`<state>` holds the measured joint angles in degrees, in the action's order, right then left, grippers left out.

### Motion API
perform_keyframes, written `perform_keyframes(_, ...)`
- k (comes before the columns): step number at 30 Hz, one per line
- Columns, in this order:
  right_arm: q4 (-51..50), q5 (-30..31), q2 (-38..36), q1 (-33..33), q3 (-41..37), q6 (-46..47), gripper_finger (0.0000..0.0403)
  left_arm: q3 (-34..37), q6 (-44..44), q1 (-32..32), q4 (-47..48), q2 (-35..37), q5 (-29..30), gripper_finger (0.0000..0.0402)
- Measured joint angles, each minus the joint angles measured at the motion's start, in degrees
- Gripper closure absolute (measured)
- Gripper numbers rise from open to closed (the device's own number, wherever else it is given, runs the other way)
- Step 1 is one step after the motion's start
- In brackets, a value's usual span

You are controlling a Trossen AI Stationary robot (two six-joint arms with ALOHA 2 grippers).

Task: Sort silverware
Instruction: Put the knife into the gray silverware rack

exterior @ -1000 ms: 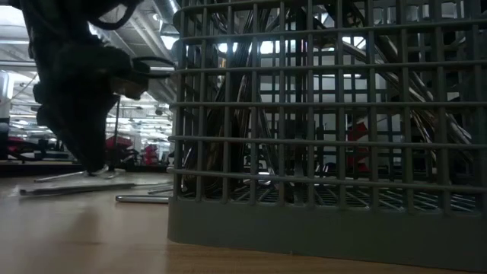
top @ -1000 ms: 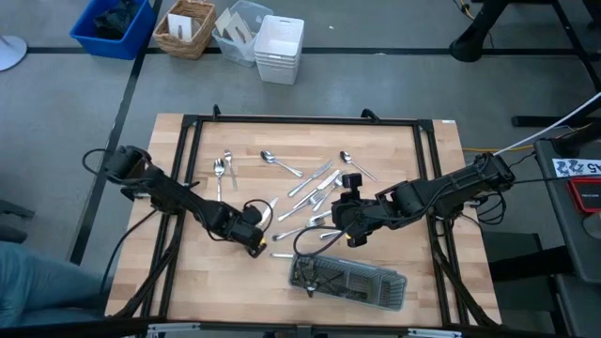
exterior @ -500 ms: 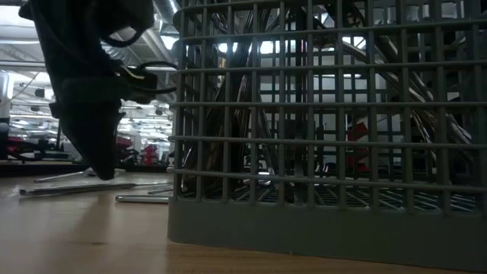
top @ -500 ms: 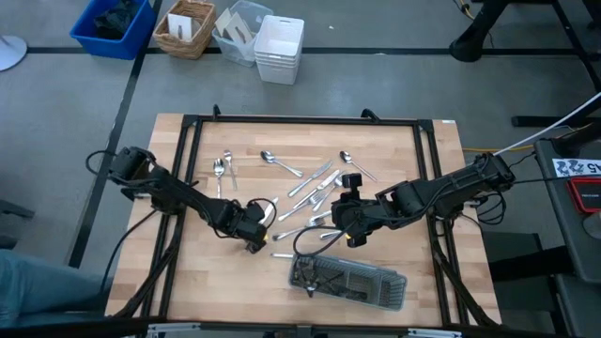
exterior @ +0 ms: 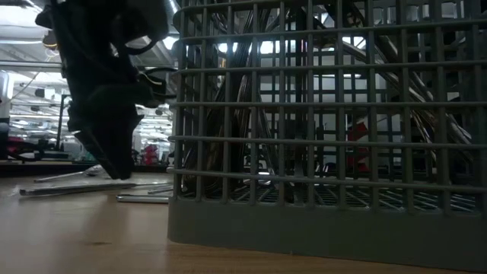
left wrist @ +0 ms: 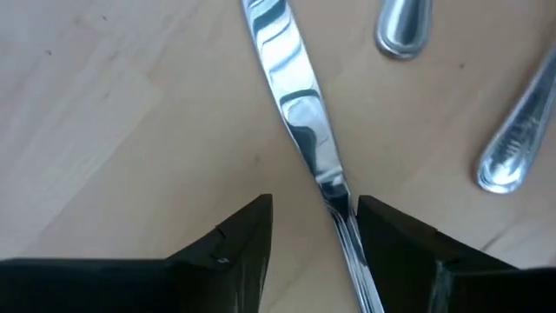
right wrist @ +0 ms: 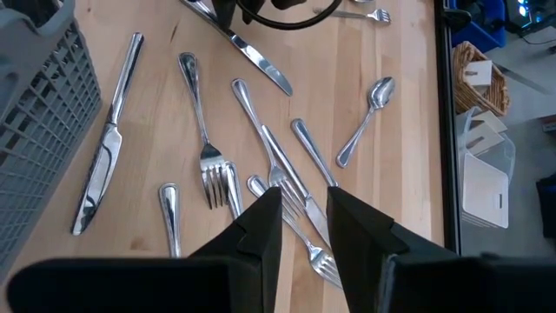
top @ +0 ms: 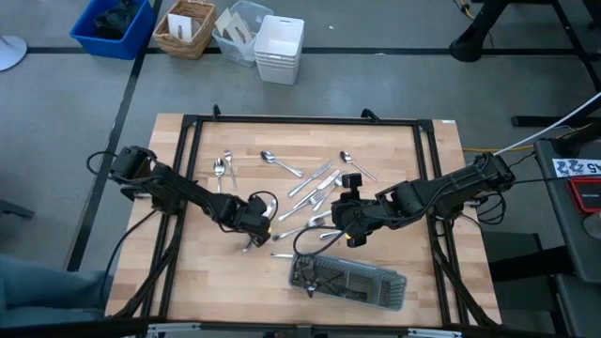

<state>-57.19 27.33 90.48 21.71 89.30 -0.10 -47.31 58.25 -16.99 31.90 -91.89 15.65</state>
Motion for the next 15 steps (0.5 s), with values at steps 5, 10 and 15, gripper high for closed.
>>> perform_keyframes(5, 0.00, 0.00, 0.00, 0.00, 0.00, 0.00, 0.0308, 0.00, 1.74, 0.11, -0.54, -0.48, 0.23, 0.0238)
perform_keyframes(10, -0.02, -0.02, 0.00, 0.00, 0.00, 0.00, 0.0308, -0.01, 0.64, 0.16, -3.34, -1.95, 0.32, 0.0238)
perform_keyframes(15, 0.01, -0.48, 0.00, 0.01, -0.02, -0.01, 0.0308, -0.33, 0.33, 0.17, -2.75, -4.13, 1.14, 0.0248)
